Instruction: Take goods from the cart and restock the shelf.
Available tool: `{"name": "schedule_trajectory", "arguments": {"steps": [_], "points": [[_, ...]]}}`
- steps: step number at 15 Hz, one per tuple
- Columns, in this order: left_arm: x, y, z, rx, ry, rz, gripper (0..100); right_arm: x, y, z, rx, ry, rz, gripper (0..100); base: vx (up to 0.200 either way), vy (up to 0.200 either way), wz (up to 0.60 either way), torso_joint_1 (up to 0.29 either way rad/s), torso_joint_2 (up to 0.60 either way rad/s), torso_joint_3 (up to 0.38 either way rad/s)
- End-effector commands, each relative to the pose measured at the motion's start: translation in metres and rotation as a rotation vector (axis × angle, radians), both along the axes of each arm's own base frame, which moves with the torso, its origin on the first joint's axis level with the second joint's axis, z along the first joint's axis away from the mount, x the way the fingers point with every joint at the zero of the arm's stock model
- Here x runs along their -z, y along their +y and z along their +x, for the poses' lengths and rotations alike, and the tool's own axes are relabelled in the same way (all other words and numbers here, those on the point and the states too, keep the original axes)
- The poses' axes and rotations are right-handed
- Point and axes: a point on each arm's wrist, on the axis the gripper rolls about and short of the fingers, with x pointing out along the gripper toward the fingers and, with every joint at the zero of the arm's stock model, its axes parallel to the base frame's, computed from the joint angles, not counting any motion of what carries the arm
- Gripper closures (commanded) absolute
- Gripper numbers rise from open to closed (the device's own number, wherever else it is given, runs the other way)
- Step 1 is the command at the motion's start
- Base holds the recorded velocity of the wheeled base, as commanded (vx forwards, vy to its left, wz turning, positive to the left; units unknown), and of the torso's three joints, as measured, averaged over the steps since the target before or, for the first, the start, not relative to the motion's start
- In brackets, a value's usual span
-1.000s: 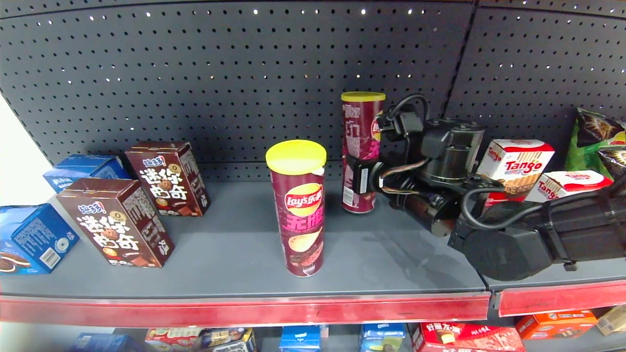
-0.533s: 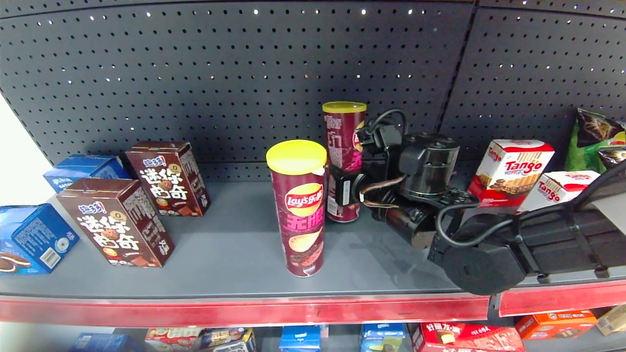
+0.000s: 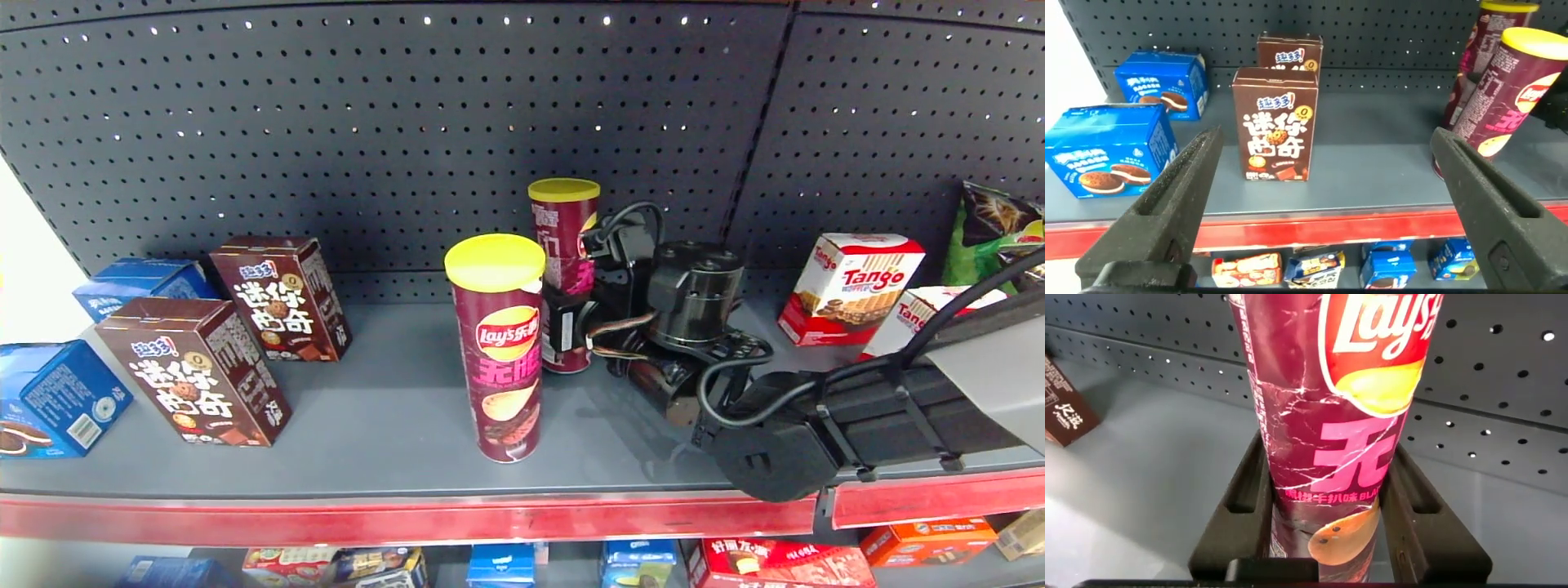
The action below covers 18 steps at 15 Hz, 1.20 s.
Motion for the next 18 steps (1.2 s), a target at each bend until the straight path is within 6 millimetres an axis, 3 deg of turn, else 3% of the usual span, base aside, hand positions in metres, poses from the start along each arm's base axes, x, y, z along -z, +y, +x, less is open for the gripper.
{"name": "schedule_trajectory", "arguments": {"steps": [1, 8, 12, 18], "points": [[0.000, 0.000, 0.000, 0.000, 0.001, 0.000, 0, 0.007, 0.004, 0.004, 0.001, 0.005, -0.016, 100, 0.000, 0.000, 0.00, 0.000, 0.00, 0.000], [0.002, 0.000, 0.000, -0.002, 0.006, -0.001, 0, 0.021, 0.013, 0.016, 0.008, -0.013, -0.017, 100, 0.000, 0.000, 0.00, 0.000, 0.00, 0.000], [0.003, 0.000, 0.000, 0.000, 0.009, -0.001, 0, 0.037, 0.011, 0.040, 0.083, -0.075, -0.040, 100, 0.000, 0.000, 0.00, 0.000, 0.00, 0.000], [0.004, 0.000, 0.000, 0.001, 0.009, -0.001, 0, 0.033, 0.010, 0.048, 0.137, -0.084, -0.027, 100, 0.000, 0.000, 0.00, 0.000, 0.00, 0.000]]}}
